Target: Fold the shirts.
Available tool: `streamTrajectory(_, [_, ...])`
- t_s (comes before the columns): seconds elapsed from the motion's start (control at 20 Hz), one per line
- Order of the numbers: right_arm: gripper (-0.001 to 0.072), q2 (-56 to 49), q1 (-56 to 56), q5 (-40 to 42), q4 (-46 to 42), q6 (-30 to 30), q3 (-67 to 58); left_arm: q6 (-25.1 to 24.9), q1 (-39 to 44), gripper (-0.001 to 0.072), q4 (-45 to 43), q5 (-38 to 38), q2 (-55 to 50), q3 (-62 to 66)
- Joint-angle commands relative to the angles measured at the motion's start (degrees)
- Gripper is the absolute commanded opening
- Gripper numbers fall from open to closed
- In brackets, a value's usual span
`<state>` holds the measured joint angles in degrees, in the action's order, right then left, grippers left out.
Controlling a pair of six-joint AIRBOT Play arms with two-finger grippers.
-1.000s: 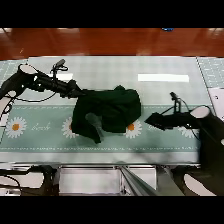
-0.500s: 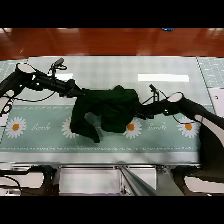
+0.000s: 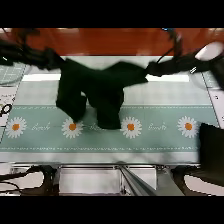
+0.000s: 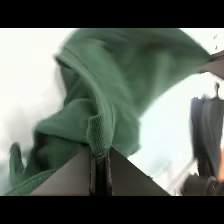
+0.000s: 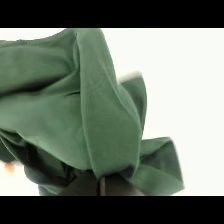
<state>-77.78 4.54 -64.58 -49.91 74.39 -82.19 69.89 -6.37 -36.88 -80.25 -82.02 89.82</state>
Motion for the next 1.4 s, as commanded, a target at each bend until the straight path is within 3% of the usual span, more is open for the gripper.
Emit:
streamTrajectory(0.0, [0.0020,7.13,-1.68,-7.15,-11.34,3.56,-17.46,0.42,-0.50,0.0031,0.00,0.52,5.44,11.80])
streamTrajectory(0.25, [0.0021,16.37,-1.68,-12.39,-17.59,4.11,-34.84,0.44,-0.50,0.0031,-0.04,0.68,14.60,23.50])
streamTrajectory(0.55, [0.0020,29.83,-1.68,-11.85,-21.68,5.22,-35.34,2.40,-0.37,0.0031,-0.04,-3.28,27.82,23.87])
streamTrajectory(0.85, [0.0020,32.41,-1.68,-13.81,-22.49,8.04,-34.34,5.88,-0.37,0.0031,-0.04,-11.04,33.27,22.25])
streamTrajectory(1.0, [0.0021,32.15,-1.68,-16.87,-20.35,9.05,-26.38,5.81,-0.37,0.0031,-0.04,-12.74,34.86,12.94])
streamTrajectory(1.15, [0.0021,32.09,-1.68,-12.85,-18.10,8.98,-10.75,2.27,-0.37,0.0031,-0.04,-11.76,35.26,-5.16])
streamTrajectory(1.35, [0.0020,25.24,-1.68,-3.61,-18.08,8.96,6.49,-1.51,-0.37,0.0031,-0.04,7.56,32.13,-33.05])
